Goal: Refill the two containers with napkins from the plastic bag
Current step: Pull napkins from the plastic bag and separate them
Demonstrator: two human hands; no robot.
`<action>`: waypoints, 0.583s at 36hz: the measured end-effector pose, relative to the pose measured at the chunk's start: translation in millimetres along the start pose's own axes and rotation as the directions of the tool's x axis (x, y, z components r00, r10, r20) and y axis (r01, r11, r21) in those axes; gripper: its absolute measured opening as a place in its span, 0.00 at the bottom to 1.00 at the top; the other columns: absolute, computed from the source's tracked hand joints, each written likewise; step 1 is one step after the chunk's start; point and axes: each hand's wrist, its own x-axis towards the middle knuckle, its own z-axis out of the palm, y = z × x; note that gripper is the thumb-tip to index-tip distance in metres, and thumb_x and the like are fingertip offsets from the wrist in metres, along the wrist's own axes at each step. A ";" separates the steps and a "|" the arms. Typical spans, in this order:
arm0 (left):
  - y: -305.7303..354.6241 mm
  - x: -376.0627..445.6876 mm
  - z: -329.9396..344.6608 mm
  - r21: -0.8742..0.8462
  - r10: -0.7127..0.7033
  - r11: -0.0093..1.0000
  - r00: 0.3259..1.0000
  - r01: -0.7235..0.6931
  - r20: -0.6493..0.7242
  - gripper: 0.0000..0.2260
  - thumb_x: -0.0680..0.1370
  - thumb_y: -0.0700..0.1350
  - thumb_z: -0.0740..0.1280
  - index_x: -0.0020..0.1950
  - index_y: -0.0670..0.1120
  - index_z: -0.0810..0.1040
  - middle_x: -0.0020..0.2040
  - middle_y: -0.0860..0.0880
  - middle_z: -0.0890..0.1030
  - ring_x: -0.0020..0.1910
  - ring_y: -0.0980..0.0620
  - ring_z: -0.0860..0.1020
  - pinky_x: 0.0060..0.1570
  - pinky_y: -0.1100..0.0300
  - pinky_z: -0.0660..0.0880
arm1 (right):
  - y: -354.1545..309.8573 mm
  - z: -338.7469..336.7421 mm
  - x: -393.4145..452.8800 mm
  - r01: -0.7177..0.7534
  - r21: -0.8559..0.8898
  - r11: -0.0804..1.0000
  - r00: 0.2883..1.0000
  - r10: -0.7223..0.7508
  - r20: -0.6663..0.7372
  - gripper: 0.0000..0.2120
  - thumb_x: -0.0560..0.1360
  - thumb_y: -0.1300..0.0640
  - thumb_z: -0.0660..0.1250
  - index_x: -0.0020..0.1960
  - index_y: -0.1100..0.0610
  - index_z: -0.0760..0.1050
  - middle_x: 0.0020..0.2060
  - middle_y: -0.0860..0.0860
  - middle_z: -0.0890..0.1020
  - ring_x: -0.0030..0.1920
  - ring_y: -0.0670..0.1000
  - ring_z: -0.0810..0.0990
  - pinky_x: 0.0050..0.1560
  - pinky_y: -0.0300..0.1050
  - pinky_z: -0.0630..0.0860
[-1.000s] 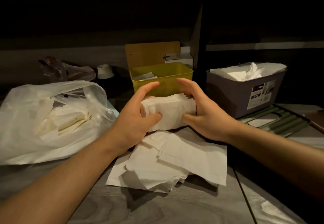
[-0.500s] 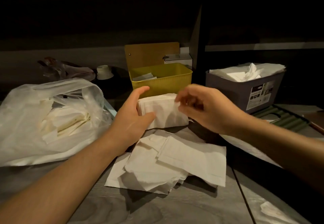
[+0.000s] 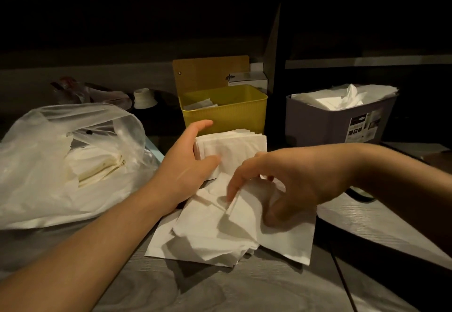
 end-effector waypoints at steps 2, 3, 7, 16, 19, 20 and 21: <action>-0.8 0.3 -0.4 -0.021 -0.006 1.000 1.000 0.006 0.007 0.28 0.79 0.40 0.70 0.74 0.60 0.66 0.62 0.59 0.76 0.58 0.57 0.79 0.49 0.65 0.81 | 1.3 -3.6 -1.5 0.028 -0.005 1.000 0.998 -0.028 -0.060 0.18 0.72 0.52 0.76 0.57 0.38 0.76 0.50 0.35 0.79 0.50 0.38 0.78 0.51 0.37 0.78; -0.6 0.2 -0.5 -0.030 -0.011 0.999 1.000 0.011 0.010 0.27 0.79 0.40 0.70 0.74 0.60 0.67 0.62 0.59 0.77 0.58 0.57 0.79 0.50 0.63 0.81 | 2.4 -5.5 -2.5 0.040 0.004 0.999 0.996 -0.040 -0.084 0.14 0.73 0.52 0.76 0.54 0.41 0.78 0.46 0.34 0.80 0.46 0.36 0.78 0.46 0.34 0.76; -1.3 0.8 0.1 -0.068 -0.029 0.997 0.999 0.030 0.018 0.22 0.80 0.41 0.69 0.70 0.59 0.70 0.61 0.58 0.78 0.57 0.55 0.80 0.53 0.52 0.83 | 9.4 -12.9 -5.8 0.070 0.158 0.985 0.989 -0.048 -0.143 0.08 0.73 0.60 0.75 0.46 0.49 0.79 0.42 0.40 0.84 0.41 0.40 0.83 0.43 0.33 0.77; -13.1 8.6 -2.0 -0.170 -0.040 0.984 0.999 0.044 0.029 0.15 0.80 0.40 0.69 0.63 0.56 0.79 0.55 0.54 0.84 0.53 0.50 0.82 0.47 0.52 0.82 | 18.9 -7.1 16.2 0.339 0.802 0.492 0.777 0.334 -0.534 0.07 0.77 0.59 0.68 0.55 0.57 0.76 0.54 0.54 0.82 0.52 0.53 0.85 0.48 0.50 0.84; -11.1 8.5 -2.3 -0.171 -0.066 0.983 0.998 0.069 0.026 0.16 0.83 0.39 0.64 0.66 0.56 0.77 0.60 0.54 0.81 0.60 0.50 0.80 0.54 0.48 0.83 | 27.8 14.6 32.7 0.179 0.792 0.583 0.757 0.433 -0.490 0.08 0.79 0.55 0.68 0.57 0.54 0.77 0.55 0.53 0.83 0.54 0.54 0.83 0.55 0.53 0.83; -10.5 8.4 -2.5 -0.155 -0.076 0.985 0.997 0.079 0.022 0.15 0.83 0.40 0.64 0.66 0.57 0.77 0.60 0.55 0.80 0.60 0.51 0.79 0.52 0.49 0.83 | 29.2 18.4 36.7 0.139 0.783 0.606 0.739 0.463 -0.490 0.08 0.79 0.55 0.69 0.57 0.54 0.76 0.54 0.53 0.82 0.54 0.54 0.83 0.56 0.54 0.82; -10.1 8.8 -2.6 -0.154 -0.082 0.984 0.996 0.084 0.020 0.14 0.83 0.41 0.64 0.66 0.57 0.76 0.60 0.55 0.80 0.60 0.51 0.79 0.51 0.50 0.83 | 30.2 19.9 39.8 0.126 0.790 0.599 0.722 0.491 -0.487 0.09 0.78 0.55 0.70 0.57 0.54 0.76 0.54 0.53 0.82 0.54 0.54 0.82 0.55 0.54 0.82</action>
